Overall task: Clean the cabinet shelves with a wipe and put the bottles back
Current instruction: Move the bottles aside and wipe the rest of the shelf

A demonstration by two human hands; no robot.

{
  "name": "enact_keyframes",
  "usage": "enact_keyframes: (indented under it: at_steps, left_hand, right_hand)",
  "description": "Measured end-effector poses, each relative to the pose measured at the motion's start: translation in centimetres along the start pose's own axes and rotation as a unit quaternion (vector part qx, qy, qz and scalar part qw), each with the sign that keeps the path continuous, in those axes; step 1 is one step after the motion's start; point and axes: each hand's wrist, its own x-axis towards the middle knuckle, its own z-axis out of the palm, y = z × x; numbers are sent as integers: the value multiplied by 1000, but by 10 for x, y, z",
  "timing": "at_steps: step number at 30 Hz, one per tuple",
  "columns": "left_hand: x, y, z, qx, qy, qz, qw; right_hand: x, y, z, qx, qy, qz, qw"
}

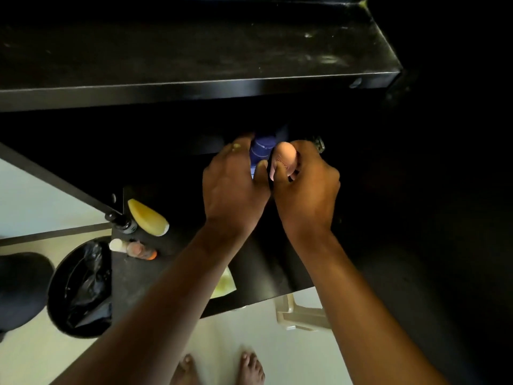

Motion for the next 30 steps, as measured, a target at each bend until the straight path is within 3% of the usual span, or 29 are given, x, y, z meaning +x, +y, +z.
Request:
enact_keyframes:
  at_steps: [9,12,16,22,30]
  left_hand:
    - [39,-2,14,11,-37,-83,996]
    - [40,-5,17,-10,-42,-79,996]
    - [37,-5,15,1,-30,-71,997]
    - [32,-12,16,-19,7,-41,999]
    - [27,-13,18,20,-15,-65,998]
  right_hand:
    - [24,-25,7,-81,14,-3,997]
    - [33,-26,7,-114,-37,48,992]
    - [33,-26,9,-119,-54,41,991]
    - [27,-22,9,-120,-40,39,991]
    - [25,-20,10,-107,-35,27,993]
